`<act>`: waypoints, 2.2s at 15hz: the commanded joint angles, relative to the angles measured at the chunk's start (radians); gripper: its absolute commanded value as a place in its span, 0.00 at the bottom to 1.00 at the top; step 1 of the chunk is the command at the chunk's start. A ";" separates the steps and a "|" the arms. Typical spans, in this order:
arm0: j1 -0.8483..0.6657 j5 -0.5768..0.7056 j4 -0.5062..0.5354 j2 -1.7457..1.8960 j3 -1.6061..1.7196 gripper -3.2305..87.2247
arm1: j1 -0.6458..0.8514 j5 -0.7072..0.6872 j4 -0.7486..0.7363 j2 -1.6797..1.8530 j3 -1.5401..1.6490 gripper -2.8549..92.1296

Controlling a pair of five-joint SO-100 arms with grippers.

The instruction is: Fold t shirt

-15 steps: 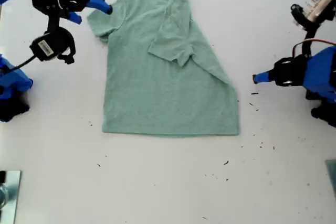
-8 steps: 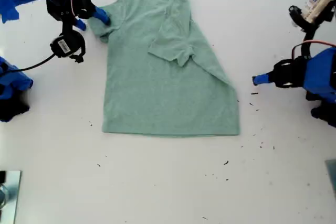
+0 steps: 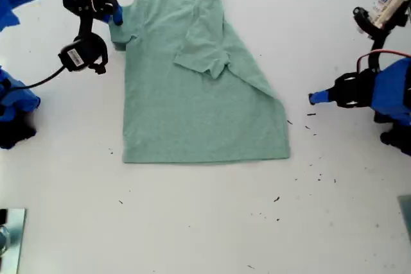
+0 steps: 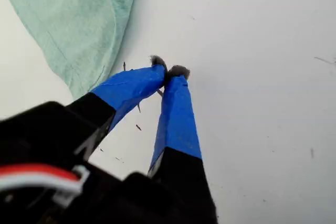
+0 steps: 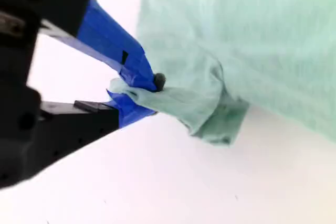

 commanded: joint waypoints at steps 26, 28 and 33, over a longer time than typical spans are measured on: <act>0.462 -0.383 -0.242 0.974 0.795 0.03 | -0.018 0.005 -0.018 0.014 0.069 0.06; 0.522 -0.508 -0.198 1.350 1.109 0.03 | -0.034 -0.014 -0.092 0.014 0.069 0.06; 0.591 -0.552 -0.163 1.516 1.256 0.03 | -0.077 -0.181 0.196 -0.716 -0.816 0.06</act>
